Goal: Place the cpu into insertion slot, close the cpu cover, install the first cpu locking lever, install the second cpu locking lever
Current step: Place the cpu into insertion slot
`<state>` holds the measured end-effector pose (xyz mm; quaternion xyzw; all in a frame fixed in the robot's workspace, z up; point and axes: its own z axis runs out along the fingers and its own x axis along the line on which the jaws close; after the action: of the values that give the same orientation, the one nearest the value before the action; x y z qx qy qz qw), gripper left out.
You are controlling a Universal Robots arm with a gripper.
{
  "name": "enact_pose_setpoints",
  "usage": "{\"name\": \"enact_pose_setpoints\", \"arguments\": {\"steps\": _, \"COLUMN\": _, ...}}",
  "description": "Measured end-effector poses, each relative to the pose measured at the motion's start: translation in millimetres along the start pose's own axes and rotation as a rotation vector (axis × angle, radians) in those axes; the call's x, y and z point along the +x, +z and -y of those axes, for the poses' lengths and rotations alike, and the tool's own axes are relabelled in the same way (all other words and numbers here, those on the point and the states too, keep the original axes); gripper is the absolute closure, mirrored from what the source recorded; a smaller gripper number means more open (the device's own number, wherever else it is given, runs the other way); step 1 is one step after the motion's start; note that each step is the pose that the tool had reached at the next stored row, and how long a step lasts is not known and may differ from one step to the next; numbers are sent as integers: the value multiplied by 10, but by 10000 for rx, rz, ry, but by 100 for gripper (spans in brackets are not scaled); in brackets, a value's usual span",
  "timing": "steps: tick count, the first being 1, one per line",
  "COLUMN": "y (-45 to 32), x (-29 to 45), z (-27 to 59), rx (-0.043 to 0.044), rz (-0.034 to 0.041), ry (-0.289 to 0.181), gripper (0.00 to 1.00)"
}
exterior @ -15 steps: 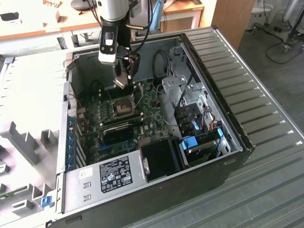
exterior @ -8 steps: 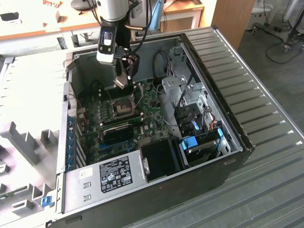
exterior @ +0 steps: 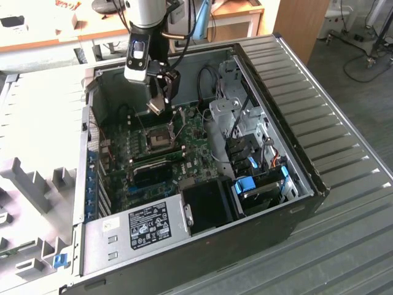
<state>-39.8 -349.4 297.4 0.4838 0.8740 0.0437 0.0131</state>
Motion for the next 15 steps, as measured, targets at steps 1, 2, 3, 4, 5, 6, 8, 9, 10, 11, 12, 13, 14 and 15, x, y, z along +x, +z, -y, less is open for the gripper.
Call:
{"name": "enact_pose_setpoints", "arguments": {"steps": 1, "y": 1, "x": 0, "z": 0, "rx": -4, "rz": 16, "ry": 184, "gripper": 46}}
{"name": "enact_pose_setpoints", "arguments": {"steps": 2, "y": 1, "x": 0, "z": 0, "rx": -6, "rz": 32, "ry": 346, "gripper": 46}}
{"name": "enact_pose_setpoints", "arguments": {"steps": 3, "y": 1, "x": -1, "z": 0, "rx": -8, "rz": 40, "ry": 448, "gripper": 46}}
{"name": "enact_pose_setpoints", "arguments": {"steps": 4, "y": 1, "x": -1, "z": 0, "rx": -8, "rz": 41, "ry": 462, "gripper": 46}}
{"name": "enact_pose_setpoints", "arguments": {"steps": 5, "y": 1, "x": -1, "z": 0, "rx": -8, "rz": 42, "ry": 462, "gripper": 46}}
{"name": "enact_pose_setpoints", "arguments": {"steps": 6, "y": 1, "x": 0, "z": 0, "rx": -9, "rz": 42, "ry": 464, "gripper": 46}}
{"name": "enact_pose_setpoints", "arguments": {"steps": 8, "y": 1, "x": 0, "z": 0, "rx": -8, "rz": 42, "ry": 466, "gripper": 46}}
{"name": "enact_pose_setpoints", "arguments": {"steps": 9, "y": 1, "x": 0, "z": 0, "rx": -9, "rz": 42, "ry": 467, "gripper": 46}}
{"name": "enact_pose_setpoints", "arguments": {"steps": 10, "y": 1, "x": 0, "z": 0, "rx": -9, "rz": 44, "ry": 485, "gripper": 46}}
{"name": "enact_pose_setpoints", "arguments": {"steps": 11, "y": 2, "x": 0, "z": 0, "rx": -12, "rz": 53, "ry": 587, "gripper": 46}}
{"name": "enact_pose_setpoints", "arguments": {"steps": 12, "y": 3, "x": 0, "z": 0, "rx": -16, "rz": 66, "ry": 749, "gripper": 46}}
{"name": "enact_pose_setpoints", "arguments": {"steps": 13, "y": 3, "x": 0, "z": 0, "rx": -18, "rz": 83, "ry": 921, "gripper": 46}}
{"name": "enact_pose_setpoints", "arguments": {"steps": 14, "y": 3, "x": 0, "z": 0, "rx": -19, "rz": 94, "ry": 1043, "gripper": 46}}
{"name": "enact_pose_setpoints", "arguments": {"steps": 15, "y": 3, "x": -1, "z": 0, "rx": -19, "rz": 94, "ry": 1057, "gripper": 46}}
